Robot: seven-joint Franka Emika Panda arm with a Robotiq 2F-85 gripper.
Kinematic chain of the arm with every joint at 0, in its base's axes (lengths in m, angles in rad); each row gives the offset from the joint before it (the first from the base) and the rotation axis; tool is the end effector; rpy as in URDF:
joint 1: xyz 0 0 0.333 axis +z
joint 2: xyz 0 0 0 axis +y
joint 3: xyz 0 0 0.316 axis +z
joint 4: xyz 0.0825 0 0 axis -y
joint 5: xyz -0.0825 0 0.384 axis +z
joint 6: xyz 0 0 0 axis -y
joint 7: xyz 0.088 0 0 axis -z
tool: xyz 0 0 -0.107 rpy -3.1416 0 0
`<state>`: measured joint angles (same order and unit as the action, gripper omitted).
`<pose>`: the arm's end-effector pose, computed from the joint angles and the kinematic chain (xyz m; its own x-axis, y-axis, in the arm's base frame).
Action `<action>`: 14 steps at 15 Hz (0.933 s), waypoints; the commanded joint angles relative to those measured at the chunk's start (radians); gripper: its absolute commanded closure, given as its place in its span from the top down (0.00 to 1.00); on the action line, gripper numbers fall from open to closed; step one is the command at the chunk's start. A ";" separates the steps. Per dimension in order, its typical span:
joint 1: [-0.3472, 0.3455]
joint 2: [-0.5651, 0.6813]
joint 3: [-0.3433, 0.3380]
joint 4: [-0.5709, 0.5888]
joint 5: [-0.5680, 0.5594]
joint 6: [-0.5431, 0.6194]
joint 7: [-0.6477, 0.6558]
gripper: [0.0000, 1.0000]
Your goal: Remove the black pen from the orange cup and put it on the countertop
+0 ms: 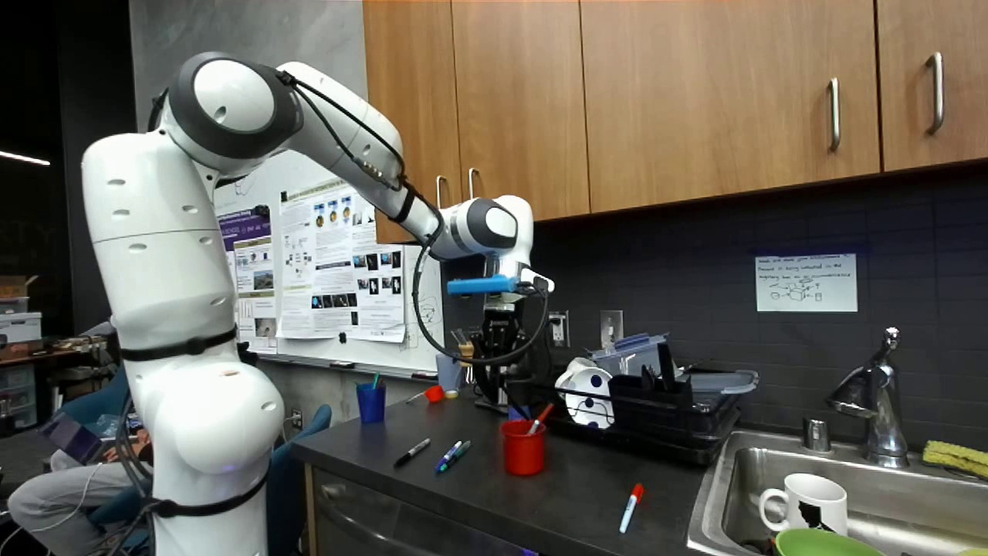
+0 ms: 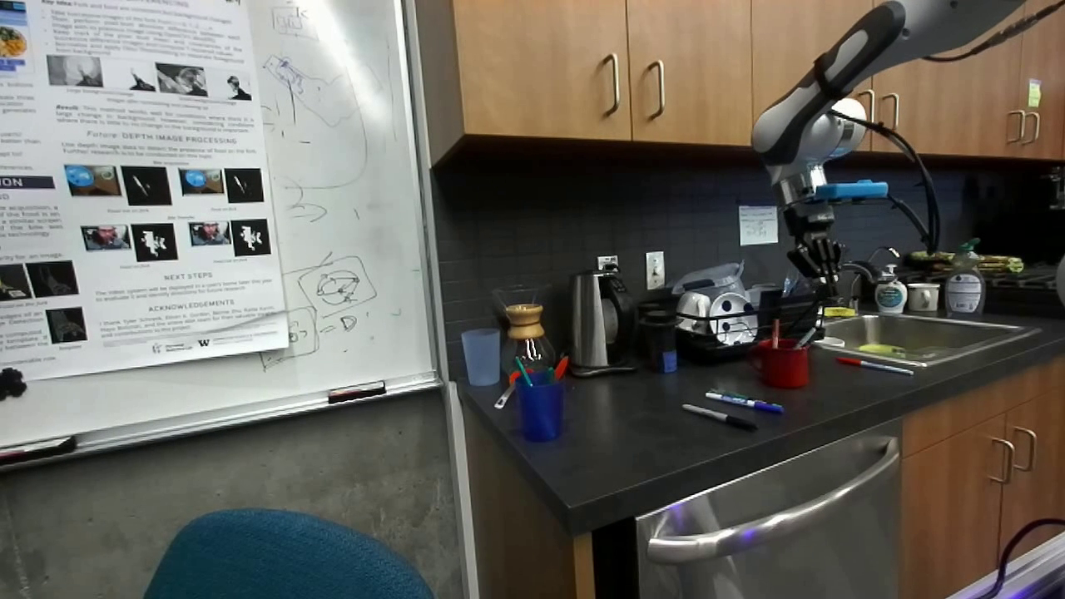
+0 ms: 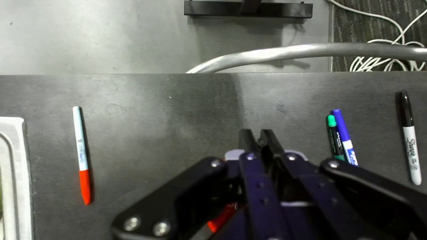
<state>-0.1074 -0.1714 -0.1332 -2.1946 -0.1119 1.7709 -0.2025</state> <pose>0.4516 -0.1224 0.4388 0.9650 -0.0006 -0.2621 0.0064 -0.9997 0.0256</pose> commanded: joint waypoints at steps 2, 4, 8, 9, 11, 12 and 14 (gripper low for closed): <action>0.001 -0.065 -0.003 0.006 -0.006 -0.056 -0.046 0.02; 0.006 -0.092 -0.002 0.004 -0.001 -0.068 -0.066 0.02; 0.025 -0.143 0.006 -0.005 0.009 -0.087 -0.105 0.02; 0.032 -0.155 0.008 -0.008 0.011 -0.090 -0.118 0.02; 0.047 -0.176 0.014 -0.013 0.010 -0.095 -0.136 0.02; 0.056 -0.188 0.018 -0.017 0.009 -0.096 -0.141 0.02; 0.074 -0.203 0.027 -0.021 0.008 -0.103 -0.150 0.02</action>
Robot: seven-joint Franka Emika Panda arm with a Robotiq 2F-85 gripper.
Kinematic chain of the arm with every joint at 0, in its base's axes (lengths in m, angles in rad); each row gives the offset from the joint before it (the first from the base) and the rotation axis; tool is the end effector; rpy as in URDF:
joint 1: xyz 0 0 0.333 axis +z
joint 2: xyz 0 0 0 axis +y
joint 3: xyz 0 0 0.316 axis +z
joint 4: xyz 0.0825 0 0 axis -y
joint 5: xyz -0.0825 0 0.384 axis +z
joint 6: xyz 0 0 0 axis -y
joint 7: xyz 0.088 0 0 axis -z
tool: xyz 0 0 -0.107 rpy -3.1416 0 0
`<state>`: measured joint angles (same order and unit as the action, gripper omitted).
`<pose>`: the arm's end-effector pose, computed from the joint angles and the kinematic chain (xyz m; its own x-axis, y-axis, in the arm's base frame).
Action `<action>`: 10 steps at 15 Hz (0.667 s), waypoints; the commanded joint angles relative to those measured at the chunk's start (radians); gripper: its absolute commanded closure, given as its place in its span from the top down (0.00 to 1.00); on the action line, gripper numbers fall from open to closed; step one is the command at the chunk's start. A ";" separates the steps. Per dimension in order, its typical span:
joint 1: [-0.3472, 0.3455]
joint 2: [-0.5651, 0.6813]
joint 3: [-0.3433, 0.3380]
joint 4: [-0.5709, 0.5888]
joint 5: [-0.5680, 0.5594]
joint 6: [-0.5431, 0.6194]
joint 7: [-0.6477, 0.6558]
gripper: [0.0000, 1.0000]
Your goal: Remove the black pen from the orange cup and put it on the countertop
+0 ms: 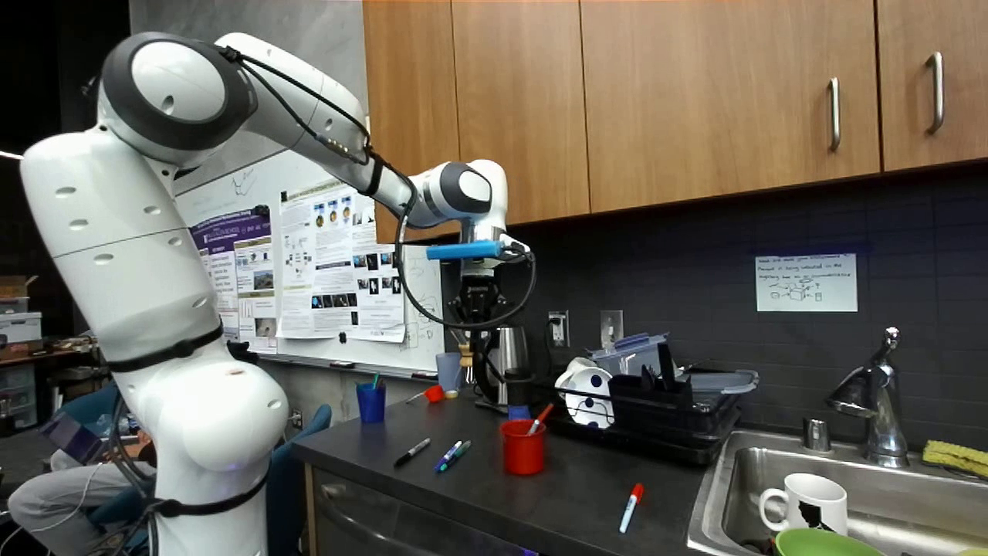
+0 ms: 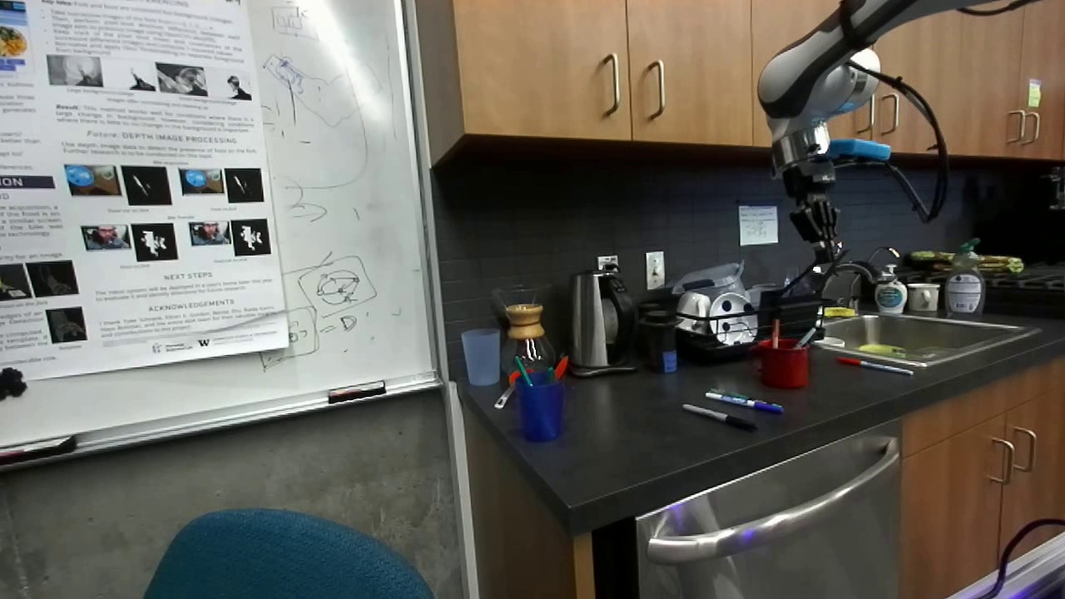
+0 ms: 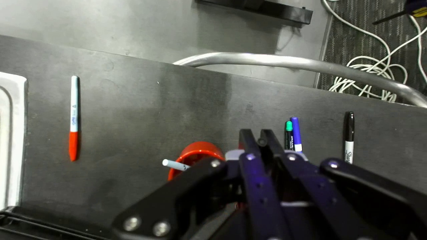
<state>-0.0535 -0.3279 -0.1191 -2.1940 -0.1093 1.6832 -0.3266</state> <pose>0.4265 -0.0889 0.5038 0.9638 0.1812 -0.1955 0.1855 -0.9826 0.0036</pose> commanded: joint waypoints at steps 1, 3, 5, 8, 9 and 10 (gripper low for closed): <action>0.029 -0.052 0.017 -0.023 0.008 -0.018 -0.028 0.02; 0.045 -0.060 0.025 -0.032 0.014 -0.017 -0.028 0.02; 0.061 -0.067 0.032 -0.042 0.023 -0.017 -0.028 0.02; 0.081 -0.074 0.045 -0.064 0.040 -0.012 -0.023 0.02; 0.085 -0.074 0.050 -0.070 0.043 -0.010 -0.019 0.02; 0.089 -0.071 0.055 -0.076 0.048 -0.012 -0.017 0.02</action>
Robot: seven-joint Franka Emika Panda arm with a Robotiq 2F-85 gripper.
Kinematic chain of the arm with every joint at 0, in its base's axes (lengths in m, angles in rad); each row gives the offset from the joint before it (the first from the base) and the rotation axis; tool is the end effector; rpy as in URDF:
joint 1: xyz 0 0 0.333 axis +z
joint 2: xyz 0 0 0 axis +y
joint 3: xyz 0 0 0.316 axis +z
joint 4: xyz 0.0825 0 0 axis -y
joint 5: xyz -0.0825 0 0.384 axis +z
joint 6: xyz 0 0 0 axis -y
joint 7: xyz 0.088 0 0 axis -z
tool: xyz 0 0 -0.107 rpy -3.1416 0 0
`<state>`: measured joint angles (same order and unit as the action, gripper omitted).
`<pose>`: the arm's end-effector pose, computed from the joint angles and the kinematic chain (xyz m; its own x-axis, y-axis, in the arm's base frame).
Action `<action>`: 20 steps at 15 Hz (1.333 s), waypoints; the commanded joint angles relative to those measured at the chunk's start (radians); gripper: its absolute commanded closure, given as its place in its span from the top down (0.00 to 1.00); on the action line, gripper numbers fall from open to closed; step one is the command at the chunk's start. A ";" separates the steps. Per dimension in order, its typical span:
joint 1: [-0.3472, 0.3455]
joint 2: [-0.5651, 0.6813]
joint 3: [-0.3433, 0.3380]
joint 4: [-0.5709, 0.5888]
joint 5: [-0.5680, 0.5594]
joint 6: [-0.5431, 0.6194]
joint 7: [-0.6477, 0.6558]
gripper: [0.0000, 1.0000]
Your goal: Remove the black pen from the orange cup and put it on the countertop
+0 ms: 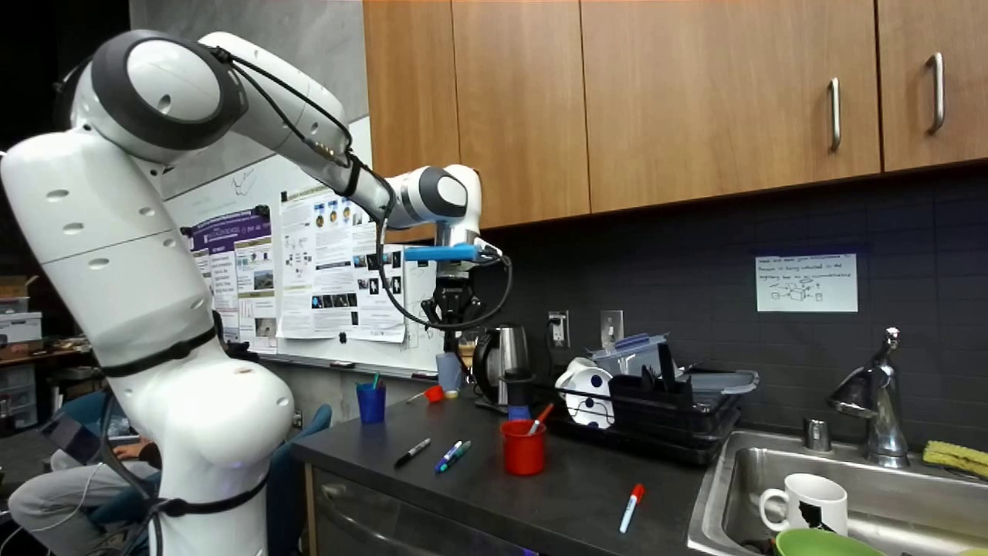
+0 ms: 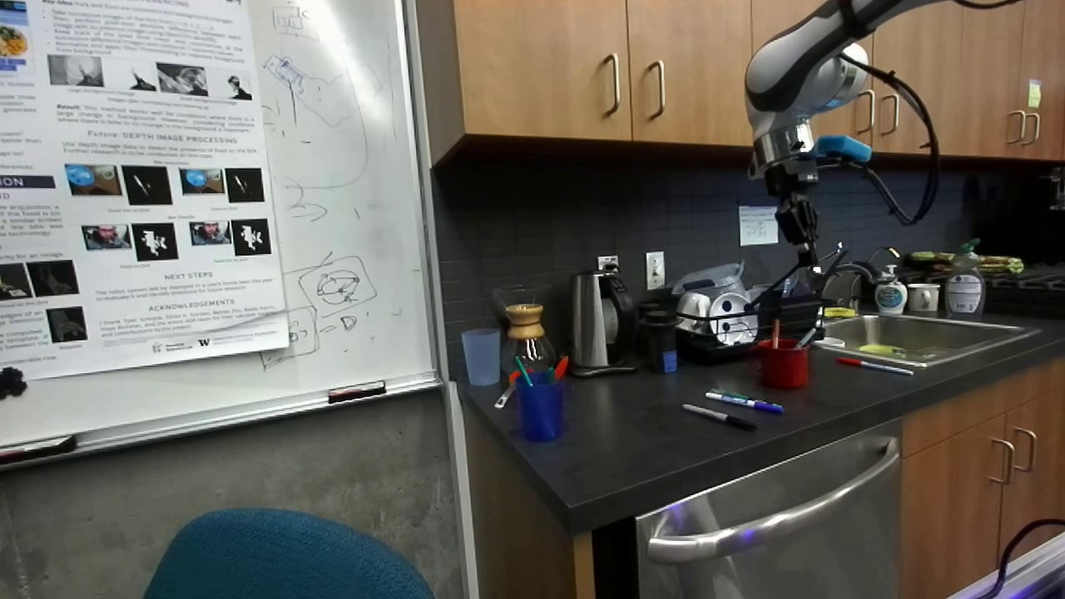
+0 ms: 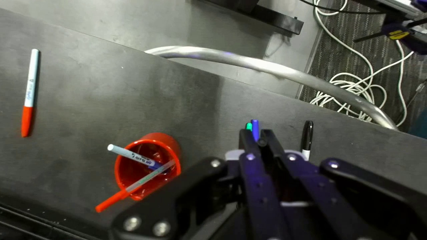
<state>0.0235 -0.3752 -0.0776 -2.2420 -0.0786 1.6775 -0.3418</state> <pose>0.4178 -0.0328 0.5021 0.9332 0.3026 -0.1939 0.3047 -0.9522 -0.0194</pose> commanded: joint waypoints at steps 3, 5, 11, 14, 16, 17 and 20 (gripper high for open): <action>0.023 -0.019 0.029 -0.050 0.023 -0.006 0.008 0.02; 0.031 -0.017 0.040 -0.064 0.030 -0.005 0.013 0.02; 0.052 0.000 0.083 -0.096 0.028 0.008 0.047 0.02; 0.067 0.026 0.109 -0.085 0.026 0.020 0.072 0.02; 0.081 0.041 0.132 -0.075 0.027 0.028 0.094 0.02; 0.089 0.047 0.142 -0.069 0.028 0.030 0.102 0.02; 0.115 0.066 0.181 -0.055 0.031 0.043 0.136 0.02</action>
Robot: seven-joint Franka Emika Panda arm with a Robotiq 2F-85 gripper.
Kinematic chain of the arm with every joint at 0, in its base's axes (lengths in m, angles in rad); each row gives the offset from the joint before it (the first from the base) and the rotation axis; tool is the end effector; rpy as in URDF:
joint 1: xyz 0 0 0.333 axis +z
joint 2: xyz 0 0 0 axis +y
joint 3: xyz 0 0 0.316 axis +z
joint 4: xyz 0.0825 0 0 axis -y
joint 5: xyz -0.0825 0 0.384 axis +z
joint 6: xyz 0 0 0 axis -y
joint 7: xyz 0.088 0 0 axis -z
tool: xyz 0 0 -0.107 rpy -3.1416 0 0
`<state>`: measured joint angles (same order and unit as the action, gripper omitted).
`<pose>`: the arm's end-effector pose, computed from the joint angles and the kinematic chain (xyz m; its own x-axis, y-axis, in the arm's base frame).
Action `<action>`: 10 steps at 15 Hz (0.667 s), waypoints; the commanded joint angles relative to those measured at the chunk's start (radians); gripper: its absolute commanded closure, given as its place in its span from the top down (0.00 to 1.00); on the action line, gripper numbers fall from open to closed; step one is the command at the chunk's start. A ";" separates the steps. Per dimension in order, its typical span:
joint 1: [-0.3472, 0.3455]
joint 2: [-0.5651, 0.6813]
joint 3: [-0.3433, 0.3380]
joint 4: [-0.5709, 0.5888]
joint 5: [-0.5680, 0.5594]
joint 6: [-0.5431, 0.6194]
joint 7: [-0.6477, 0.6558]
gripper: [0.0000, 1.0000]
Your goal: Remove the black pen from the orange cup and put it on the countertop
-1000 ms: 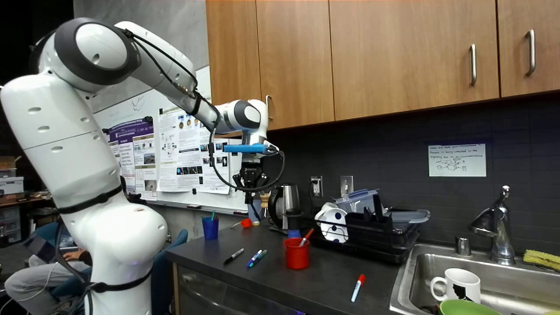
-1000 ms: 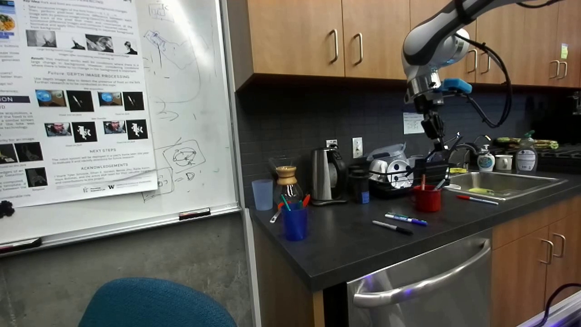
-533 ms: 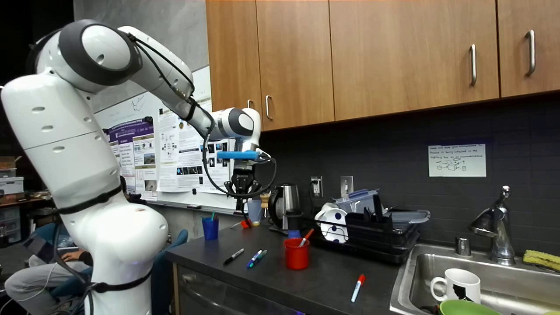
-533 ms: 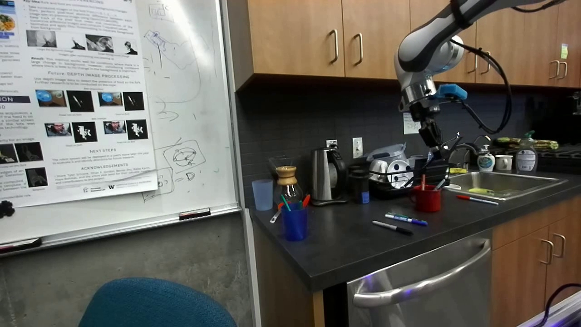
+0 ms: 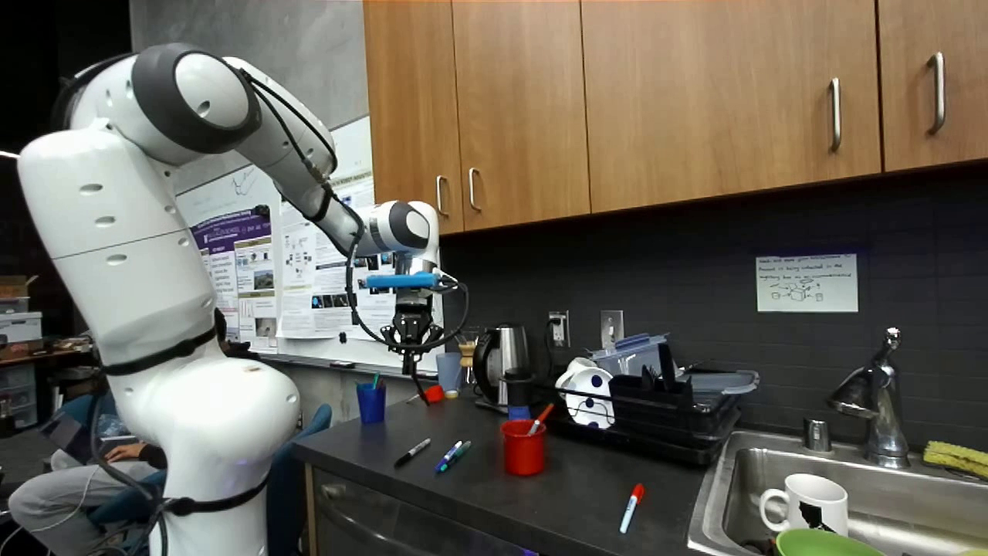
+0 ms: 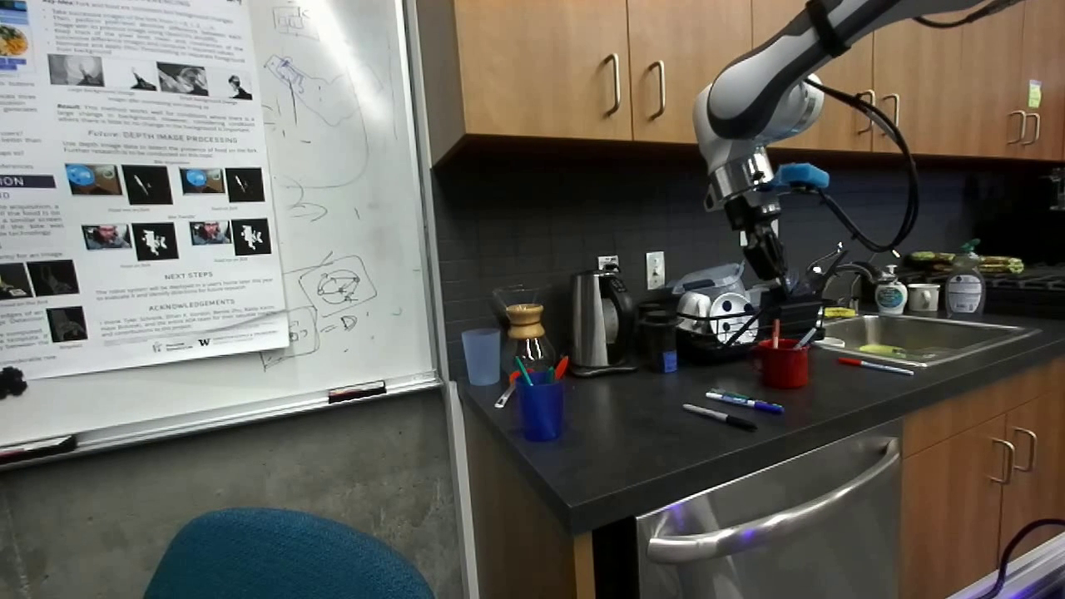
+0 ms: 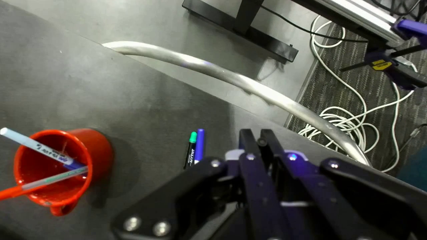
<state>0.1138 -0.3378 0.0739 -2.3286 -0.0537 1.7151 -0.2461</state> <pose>0.4065 0.0733 0.4502 0.8675 0.4091 -0.2830 0.4278 -0.9039 0.0046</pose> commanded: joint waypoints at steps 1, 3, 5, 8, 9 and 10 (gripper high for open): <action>0.035 0.037 0.041 0.037 0.009 0.008 0.050 0.02; 0.051 0.051 0.063 0.052 0.014 0.009 0.073 0.02; 0.065 0.066 0.081 0.064 0.023 0.011 0.091 0.02; 0.079 0.088 0.108 0.078 0.033 0.029 0.132 0.02; 0.083 0.101 0.118 0.081 0.031 0.046 0.148 0.02; 0.088 0.114 0.127 0.081 0.029 0.072 0.162 0.02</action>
<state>0.1863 -0.2691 0.1801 -2.2749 -0.0301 1.7505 -0.1331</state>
